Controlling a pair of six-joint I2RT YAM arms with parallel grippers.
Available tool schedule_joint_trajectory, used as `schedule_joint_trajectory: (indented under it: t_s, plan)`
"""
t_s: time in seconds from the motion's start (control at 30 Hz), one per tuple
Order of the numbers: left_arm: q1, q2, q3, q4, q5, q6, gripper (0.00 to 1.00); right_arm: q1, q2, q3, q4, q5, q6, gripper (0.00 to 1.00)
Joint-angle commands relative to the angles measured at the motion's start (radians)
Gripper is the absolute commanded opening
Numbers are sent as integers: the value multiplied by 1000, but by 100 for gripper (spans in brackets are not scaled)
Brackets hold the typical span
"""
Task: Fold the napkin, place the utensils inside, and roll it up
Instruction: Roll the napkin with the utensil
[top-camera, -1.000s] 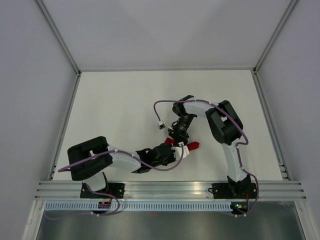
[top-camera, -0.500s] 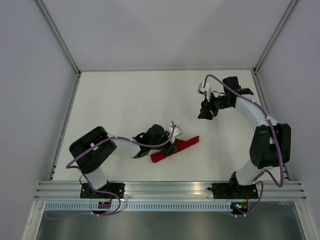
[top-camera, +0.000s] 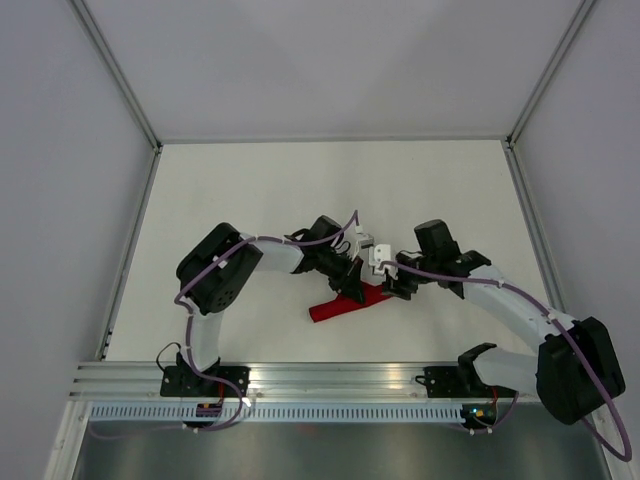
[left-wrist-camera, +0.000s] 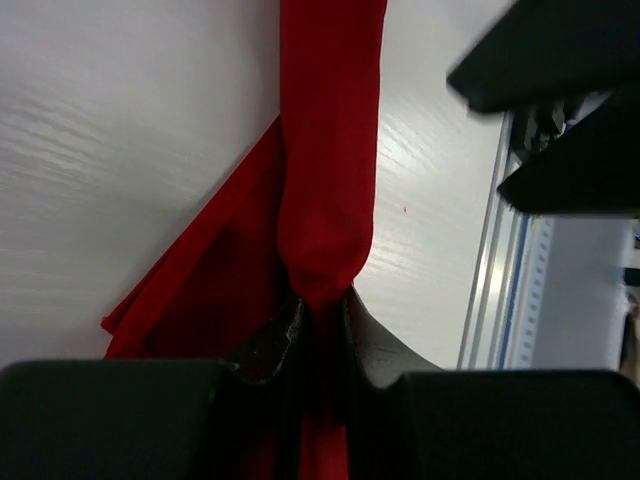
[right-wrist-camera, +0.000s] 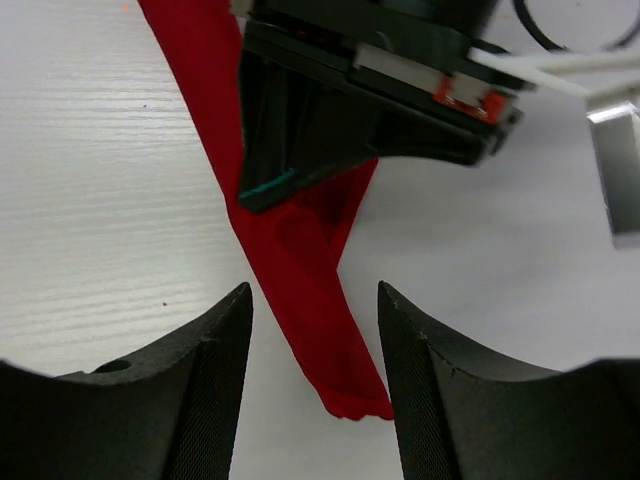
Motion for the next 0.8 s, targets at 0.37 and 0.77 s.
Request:
schedule_joint_trajectory:
  t_s: [0.37,0.77]
  plan:
    - [20,146,104,-375,23,53,2,250,-45,-201,295,257,-22,65]
    - [20,156,148,-408,14,61,2,382,-17,-245,335,335,-31,65]
